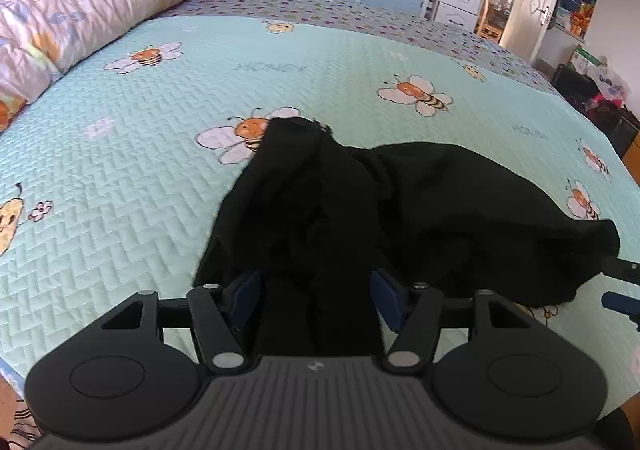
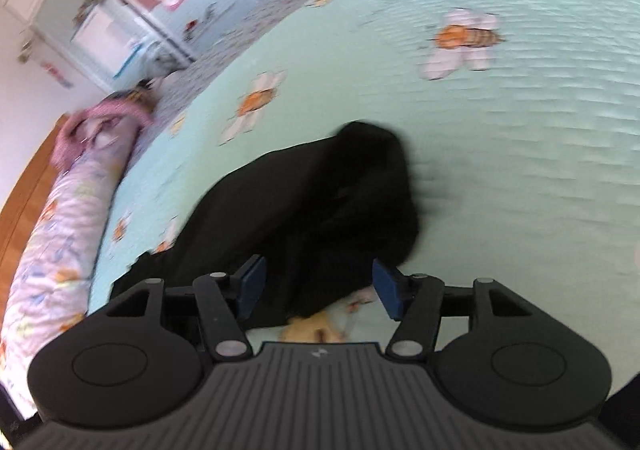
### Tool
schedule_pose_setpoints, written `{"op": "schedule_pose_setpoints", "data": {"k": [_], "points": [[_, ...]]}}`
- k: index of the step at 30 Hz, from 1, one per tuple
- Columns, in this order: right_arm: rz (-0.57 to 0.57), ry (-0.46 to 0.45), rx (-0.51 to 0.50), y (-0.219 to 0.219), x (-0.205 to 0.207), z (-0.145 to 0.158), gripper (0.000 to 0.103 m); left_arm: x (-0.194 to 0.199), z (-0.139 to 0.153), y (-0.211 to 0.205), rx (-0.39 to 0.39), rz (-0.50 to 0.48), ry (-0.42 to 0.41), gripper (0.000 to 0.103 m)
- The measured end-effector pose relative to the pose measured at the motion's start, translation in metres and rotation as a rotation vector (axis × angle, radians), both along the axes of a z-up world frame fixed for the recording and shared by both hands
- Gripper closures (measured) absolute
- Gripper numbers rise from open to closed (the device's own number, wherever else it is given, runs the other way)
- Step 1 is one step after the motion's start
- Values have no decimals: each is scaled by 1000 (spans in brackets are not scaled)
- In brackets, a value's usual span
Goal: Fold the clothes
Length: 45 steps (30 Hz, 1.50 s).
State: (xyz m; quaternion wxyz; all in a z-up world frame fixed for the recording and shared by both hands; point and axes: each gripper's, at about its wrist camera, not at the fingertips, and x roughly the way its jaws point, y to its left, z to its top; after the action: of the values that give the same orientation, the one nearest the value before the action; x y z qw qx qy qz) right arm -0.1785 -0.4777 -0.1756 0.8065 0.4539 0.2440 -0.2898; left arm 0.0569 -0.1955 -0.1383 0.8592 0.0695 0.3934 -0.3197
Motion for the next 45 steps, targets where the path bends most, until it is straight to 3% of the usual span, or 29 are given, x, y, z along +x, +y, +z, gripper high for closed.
{"op": "schedule_pose_setpoints", "data": {"k": [4, 9, 16, 23, 25, 30, 33, 45], "points": [[-26, 23, 28, -8, -3, -12, 42, -5, -7, -7, -3, -15, 8, 39], [-42, 33, 24, -14, 9, -22, 31, -10, -10, -12, 31, -30, -7, 38], [-32, 41, 82, -23, 30, -39, 31, 0, -17, -5, 78, 12, 2, 36], [0, 95, 18, -14, 68, -41, 23, 9, -39, -11, 119, 15, 38, 33], [33, 124, -36, -10, 79, -38, 27, 10, -44, -14, 131, 12, 43, 32], [103, 198, -133, 0, 100, -28, 78, 10, -54, -17, 153, 5, 46, 28], [128, 208, -190, 10, 104, -16, 83, 8, -55, -17, 159, -1, 36, 27], [188, 161, -369, 57, 94, 48, 86, 6, -48, -10, 135, 11, 54, 27]]}}
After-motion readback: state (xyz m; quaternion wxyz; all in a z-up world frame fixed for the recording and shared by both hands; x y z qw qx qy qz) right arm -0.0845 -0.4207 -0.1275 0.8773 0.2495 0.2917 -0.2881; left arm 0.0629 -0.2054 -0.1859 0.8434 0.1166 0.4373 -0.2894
